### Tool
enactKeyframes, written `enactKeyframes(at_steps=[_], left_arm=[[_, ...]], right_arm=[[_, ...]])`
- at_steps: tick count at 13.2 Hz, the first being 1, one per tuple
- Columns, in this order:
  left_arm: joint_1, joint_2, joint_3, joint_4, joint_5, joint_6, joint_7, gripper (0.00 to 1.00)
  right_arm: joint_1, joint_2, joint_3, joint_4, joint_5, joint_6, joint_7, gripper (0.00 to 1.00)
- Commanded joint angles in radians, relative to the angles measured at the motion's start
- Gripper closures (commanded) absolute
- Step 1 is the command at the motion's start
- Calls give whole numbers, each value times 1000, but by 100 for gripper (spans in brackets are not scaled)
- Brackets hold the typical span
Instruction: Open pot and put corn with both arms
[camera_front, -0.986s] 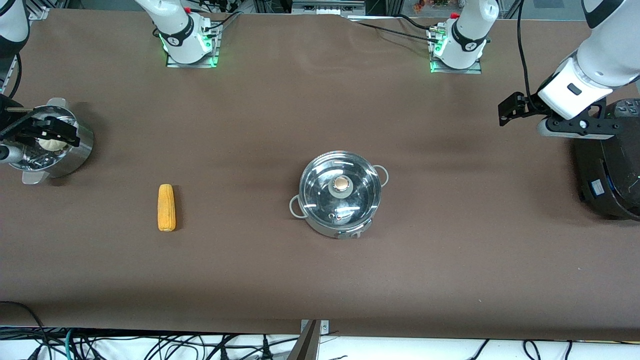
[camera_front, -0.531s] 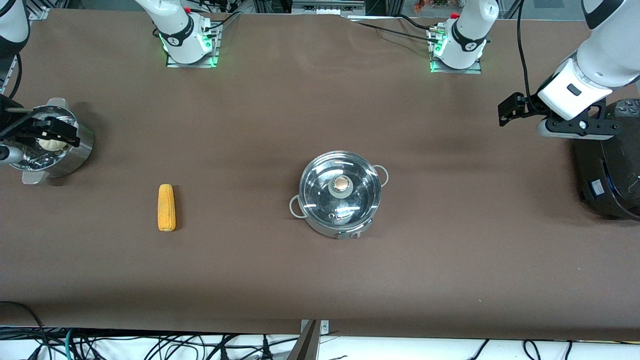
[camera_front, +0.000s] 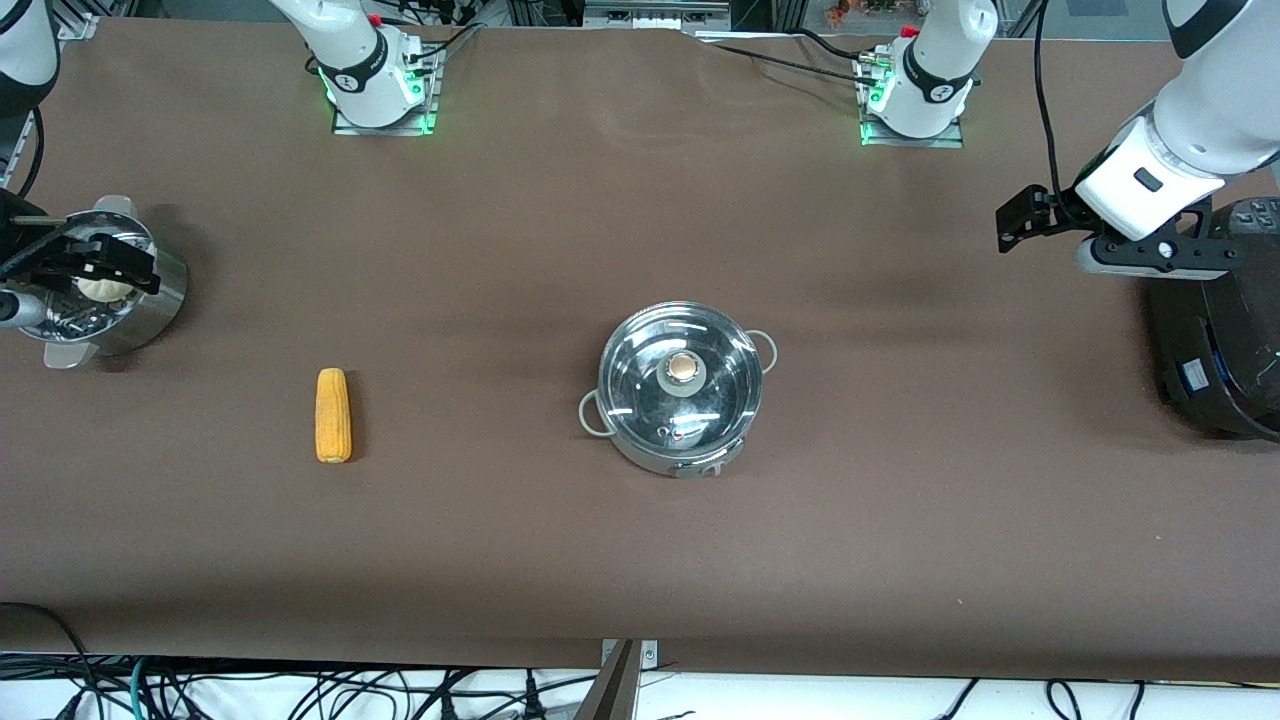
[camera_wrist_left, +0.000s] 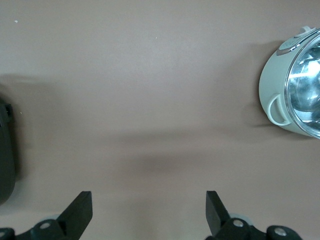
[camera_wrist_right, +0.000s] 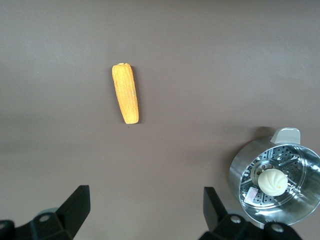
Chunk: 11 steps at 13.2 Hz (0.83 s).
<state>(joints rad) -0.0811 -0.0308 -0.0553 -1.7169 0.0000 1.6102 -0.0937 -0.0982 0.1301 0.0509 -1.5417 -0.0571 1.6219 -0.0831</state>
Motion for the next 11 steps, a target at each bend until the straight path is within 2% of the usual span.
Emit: enactKeyframes(at_steps=[1, 11], left_arm=[[4, 14, -3, 28, -6, -13, 17, 0], [4, 14, -3, 28, -8, -13, 17, 0]], right_arm=[[-3, 16, 0, 32, 6, -10, 5, 0], [-6, 35, -2, 32, 2, -8, -7, 0]])
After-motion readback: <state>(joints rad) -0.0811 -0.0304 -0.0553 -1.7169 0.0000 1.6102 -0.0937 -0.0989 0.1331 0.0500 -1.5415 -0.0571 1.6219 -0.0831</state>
